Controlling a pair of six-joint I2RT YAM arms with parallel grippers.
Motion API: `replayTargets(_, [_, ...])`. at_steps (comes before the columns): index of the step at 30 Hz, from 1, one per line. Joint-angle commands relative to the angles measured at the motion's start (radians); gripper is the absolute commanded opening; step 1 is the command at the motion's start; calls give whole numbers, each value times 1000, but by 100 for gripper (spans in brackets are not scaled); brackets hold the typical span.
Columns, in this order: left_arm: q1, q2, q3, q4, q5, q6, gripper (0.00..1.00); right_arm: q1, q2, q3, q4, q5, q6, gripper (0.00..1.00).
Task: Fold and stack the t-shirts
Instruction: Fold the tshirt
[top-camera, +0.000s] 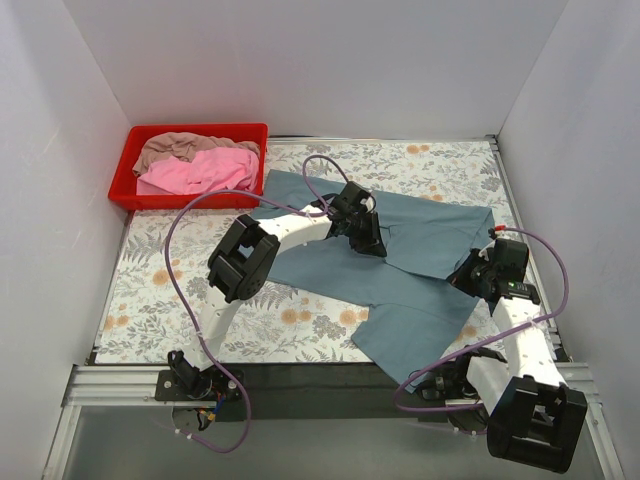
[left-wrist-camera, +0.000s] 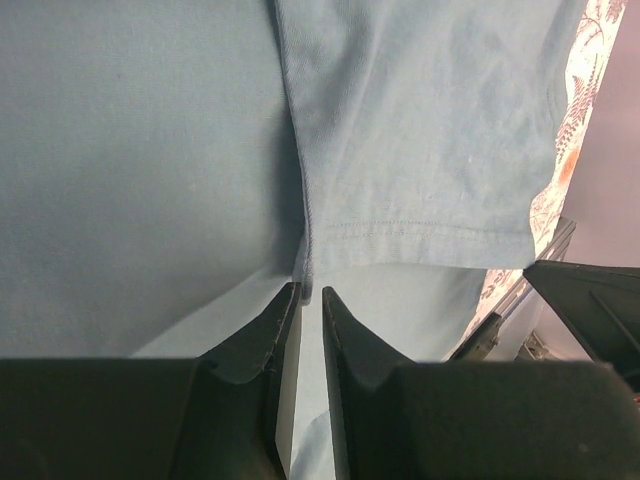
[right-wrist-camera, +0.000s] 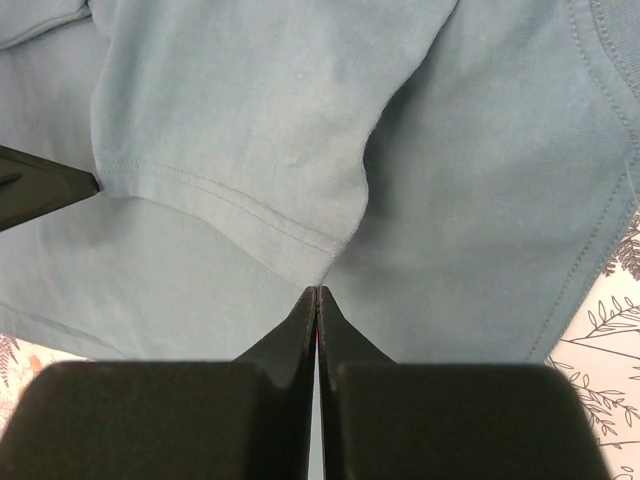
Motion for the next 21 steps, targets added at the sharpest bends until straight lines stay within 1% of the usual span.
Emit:
replayTargets(1, [-3,-30,19,-25,32,7,14,-2,-15,-14,-22,7,-14,1])
replayTargets(6, [-3,-40,0,-25,24,6,14,-2,-18,-29,-38,-1,-9,1])
replayTargets(13, [-3,-56,-4,-50,-21,12,15,-2,-9,-18,-64,-3,1,10])
replayTargets(15, [-2,-67,-4,-65,-47,19,16,-4,-18,-12,-75,5,4,11])
replayTargets(17, [-2,-76,-12,-82,-73,29,22,-2,-35,-8,-79,17,7,17])
replayTargets(19, [-2,-96,-18,-88,-94,35,25,-2,-40,-8,-81,11,6,21])
replayTargets(21, [-3,-115,-33,-99,-138,42,29,-2,-38,-6,-81,7,4,28])
